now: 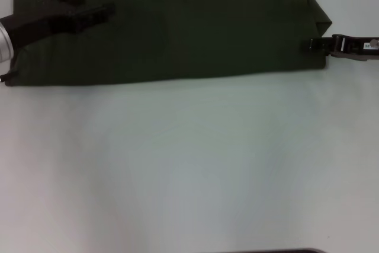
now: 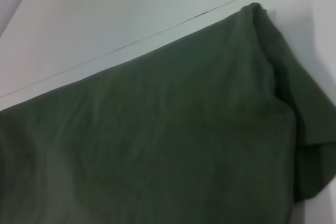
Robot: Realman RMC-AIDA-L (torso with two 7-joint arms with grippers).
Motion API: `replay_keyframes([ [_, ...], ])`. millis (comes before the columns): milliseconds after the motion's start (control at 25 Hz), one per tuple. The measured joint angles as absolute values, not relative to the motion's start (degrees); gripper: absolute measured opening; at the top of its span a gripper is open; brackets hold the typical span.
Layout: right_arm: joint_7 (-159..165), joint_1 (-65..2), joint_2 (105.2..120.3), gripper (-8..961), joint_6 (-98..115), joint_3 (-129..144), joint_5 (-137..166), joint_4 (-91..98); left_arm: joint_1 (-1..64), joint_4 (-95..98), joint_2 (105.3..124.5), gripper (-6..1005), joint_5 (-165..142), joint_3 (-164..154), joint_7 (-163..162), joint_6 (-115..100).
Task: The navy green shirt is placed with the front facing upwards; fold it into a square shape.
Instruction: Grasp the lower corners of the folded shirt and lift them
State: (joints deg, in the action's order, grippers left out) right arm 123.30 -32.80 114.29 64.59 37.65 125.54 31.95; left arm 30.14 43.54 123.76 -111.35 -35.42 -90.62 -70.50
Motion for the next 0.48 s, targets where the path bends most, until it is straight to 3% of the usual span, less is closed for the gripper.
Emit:
replay_keyframes([
  [160,123.3,-33.6,114.35,627,64.4,38.0,125.6,31.1,30.1,43.5,123.74,860,-111.3,-35.4,-90.6,-69.9],
  [480,124.2,-34.0,114.31,497,64.1,39.1,125.6,30.9,30.1,43.6,123.65,859,-111.5,-35.3,-90.9,-68.8],
])
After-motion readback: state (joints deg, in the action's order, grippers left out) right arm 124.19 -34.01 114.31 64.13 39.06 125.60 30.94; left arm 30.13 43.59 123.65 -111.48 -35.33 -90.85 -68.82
